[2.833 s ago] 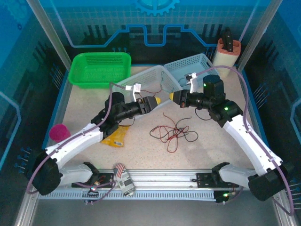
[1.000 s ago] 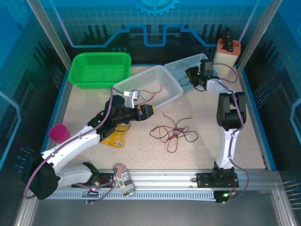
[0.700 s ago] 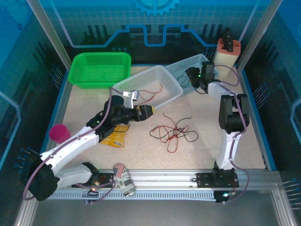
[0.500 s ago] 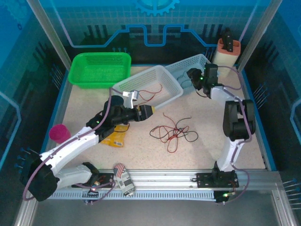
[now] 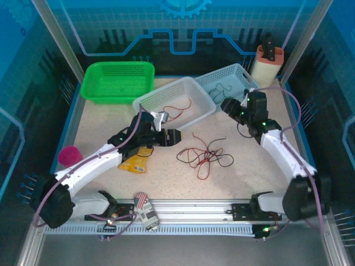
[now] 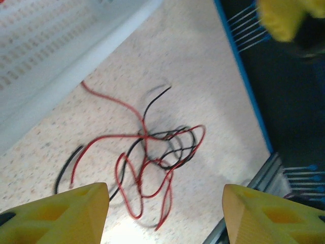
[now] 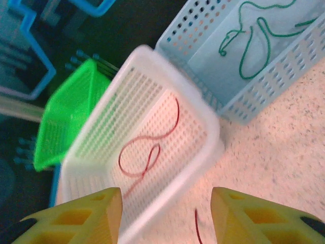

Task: Untangle the cables

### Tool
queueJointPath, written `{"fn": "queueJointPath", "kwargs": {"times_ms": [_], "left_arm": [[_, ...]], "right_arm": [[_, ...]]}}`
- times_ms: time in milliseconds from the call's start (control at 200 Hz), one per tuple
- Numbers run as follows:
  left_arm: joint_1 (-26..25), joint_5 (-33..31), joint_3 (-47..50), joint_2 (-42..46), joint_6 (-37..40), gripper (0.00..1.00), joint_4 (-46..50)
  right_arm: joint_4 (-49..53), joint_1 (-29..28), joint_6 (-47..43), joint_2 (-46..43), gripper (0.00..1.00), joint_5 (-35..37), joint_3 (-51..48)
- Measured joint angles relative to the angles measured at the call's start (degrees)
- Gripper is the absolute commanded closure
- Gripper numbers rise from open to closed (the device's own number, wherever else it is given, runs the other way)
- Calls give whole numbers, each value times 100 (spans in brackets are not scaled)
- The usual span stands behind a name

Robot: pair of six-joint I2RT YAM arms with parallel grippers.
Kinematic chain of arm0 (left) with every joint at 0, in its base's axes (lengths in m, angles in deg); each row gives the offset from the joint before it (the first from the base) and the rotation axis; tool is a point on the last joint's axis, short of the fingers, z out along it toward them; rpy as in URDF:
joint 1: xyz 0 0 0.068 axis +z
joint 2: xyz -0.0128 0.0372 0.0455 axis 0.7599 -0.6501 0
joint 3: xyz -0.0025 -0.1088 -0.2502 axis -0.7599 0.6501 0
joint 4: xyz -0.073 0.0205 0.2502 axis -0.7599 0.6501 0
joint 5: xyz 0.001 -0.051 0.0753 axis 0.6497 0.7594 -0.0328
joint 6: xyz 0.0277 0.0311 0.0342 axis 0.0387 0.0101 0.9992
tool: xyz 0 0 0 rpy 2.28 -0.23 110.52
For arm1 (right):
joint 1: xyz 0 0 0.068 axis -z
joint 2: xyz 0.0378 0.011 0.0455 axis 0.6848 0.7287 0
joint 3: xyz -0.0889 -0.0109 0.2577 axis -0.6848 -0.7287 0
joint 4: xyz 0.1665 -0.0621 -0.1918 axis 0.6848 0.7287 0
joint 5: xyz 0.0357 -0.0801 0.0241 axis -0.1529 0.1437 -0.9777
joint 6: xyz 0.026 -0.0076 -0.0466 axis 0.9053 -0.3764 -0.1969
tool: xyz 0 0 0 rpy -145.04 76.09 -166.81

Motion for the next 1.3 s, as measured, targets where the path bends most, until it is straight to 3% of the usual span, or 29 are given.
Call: {"fn": "queueJointPath", "kwargs": {"times_ms": [240,315,515,790,1126,1301], "left_arm": [[-481,-59,-85,-527,354,40,398],[-614,-7,-85,-710,431,46,363],[-975,22,-26,-1060,584,46,306],[-1294,46,-9,-1139,942,46,52],[-1322,22,-9,-1167,1185,46,35],[-1327,-37,-9,-1167,1204,46,15]], "right_arm": [[2052,-409,-691,-1235,55,372,-192],[2544,-455,-708,-1364,55,317,-376],[3399,-741,-481,-1283,57,-46,-804],[3071,-835,101,-737,62,-562,-1082],[2404,-841,590,-267,64,-581,-1156],[2140,-844,699,-61,78,-535,-1156]]}}
